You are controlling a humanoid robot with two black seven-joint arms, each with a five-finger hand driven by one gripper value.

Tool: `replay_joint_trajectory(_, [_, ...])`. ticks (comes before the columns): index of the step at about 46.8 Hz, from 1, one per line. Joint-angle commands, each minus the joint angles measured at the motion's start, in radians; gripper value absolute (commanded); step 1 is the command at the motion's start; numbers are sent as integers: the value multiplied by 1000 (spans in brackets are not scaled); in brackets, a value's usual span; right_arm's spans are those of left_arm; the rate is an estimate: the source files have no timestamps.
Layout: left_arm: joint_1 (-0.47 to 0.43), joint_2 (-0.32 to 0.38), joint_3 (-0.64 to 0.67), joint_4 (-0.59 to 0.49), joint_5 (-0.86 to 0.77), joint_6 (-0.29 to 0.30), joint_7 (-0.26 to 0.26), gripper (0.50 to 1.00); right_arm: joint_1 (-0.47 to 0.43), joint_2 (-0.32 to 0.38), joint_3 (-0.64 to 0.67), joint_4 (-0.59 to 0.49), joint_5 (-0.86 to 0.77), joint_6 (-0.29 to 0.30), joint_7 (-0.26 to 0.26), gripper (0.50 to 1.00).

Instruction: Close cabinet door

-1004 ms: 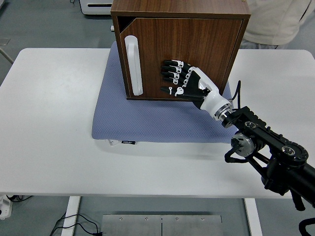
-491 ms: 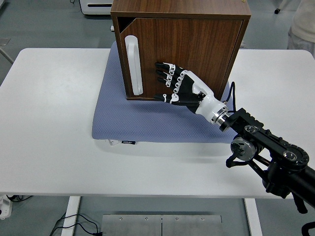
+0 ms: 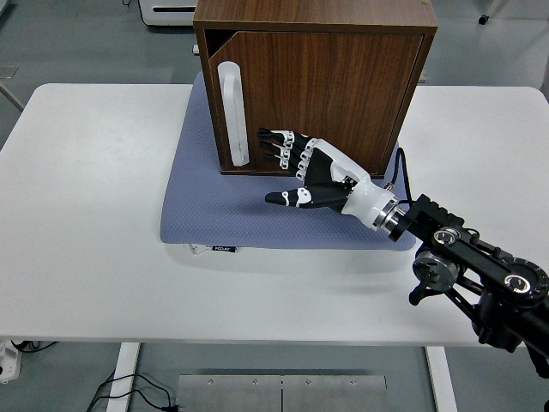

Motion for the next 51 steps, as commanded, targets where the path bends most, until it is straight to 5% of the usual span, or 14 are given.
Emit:
replay_joint_trajectory(1, [0, 0, 0, 0, 0, 0, 0, 1000, -10, -16, 2, 7, 0, 10, 0, 1000])
replay_joint_trajectory(30, [0, 0, 0, 0, 0, 0, 0, 1000, -199, -246, 158, 141, -3, 24, 23, 1000])
replay_joint_trajectory(51, [0, 0, 0, 0, 0, 0, 0, 1000, -410, -281, 377, 165, 1, 30, 24, 1000])
